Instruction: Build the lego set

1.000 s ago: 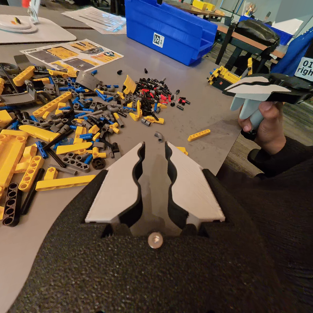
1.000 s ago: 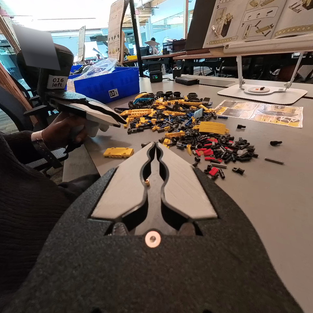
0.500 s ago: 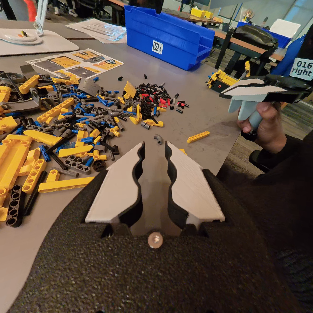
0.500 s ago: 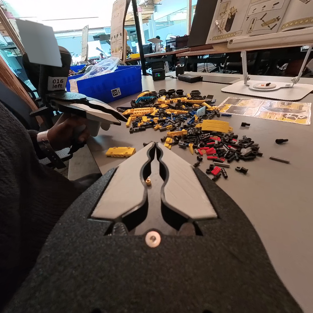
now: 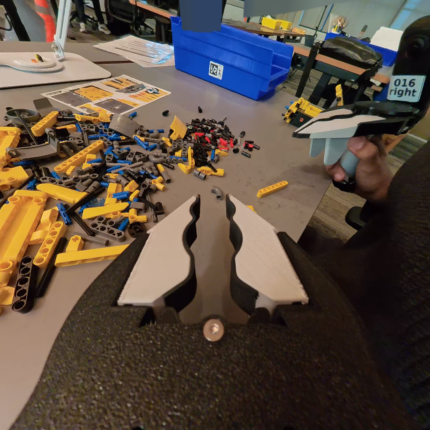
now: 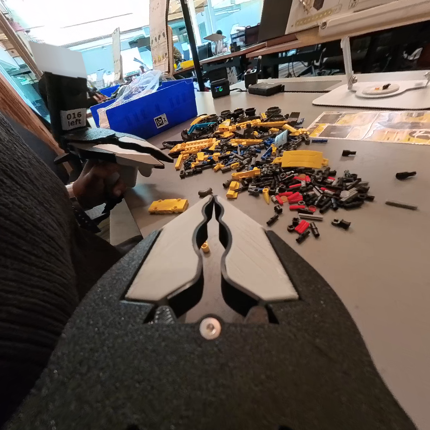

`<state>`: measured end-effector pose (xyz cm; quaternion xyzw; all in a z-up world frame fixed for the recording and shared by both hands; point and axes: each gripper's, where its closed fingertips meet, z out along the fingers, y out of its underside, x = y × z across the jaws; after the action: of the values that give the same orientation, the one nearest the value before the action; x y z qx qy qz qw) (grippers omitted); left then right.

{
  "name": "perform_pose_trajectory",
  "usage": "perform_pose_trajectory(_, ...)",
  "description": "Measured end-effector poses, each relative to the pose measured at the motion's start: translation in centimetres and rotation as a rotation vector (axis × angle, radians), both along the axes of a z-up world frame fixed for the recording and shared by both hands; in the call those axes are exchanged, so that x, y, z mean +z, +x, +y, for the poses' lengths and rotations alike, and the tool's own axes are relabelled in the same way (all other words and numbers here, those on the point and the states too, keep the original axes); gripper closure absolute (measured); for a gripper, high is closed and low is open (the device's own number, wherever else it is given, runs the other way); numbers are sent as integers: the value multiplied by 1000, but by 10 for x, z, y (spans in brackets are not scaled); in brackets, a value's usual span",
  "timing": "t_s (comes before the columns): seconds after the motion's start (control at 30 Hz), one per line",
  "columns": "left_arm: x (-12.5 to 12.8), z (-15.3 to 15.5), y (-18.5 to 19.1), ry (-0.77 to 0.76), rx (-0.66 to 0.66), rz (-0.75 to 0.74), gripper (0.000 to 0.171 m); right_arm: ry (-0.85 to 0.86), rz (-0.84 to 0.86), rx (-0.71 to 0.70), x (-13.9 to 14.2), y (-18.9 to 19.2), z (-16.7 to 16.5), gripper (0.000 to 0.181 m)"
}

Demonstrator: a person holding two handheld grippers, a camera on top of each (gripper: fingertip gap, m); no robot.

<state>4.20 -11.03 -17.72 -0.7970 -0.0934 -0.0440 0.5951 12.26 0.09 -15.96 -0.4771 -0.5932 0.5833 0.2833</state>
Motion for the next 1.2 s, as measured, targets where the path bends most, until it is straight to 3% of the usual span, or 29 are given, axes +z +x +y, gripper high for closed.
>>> perform_pose_trajectory(1.2, -3, 1, 1, -19, -4, 5, 159, -4, -5, 4, 0, -1, 0, 181)
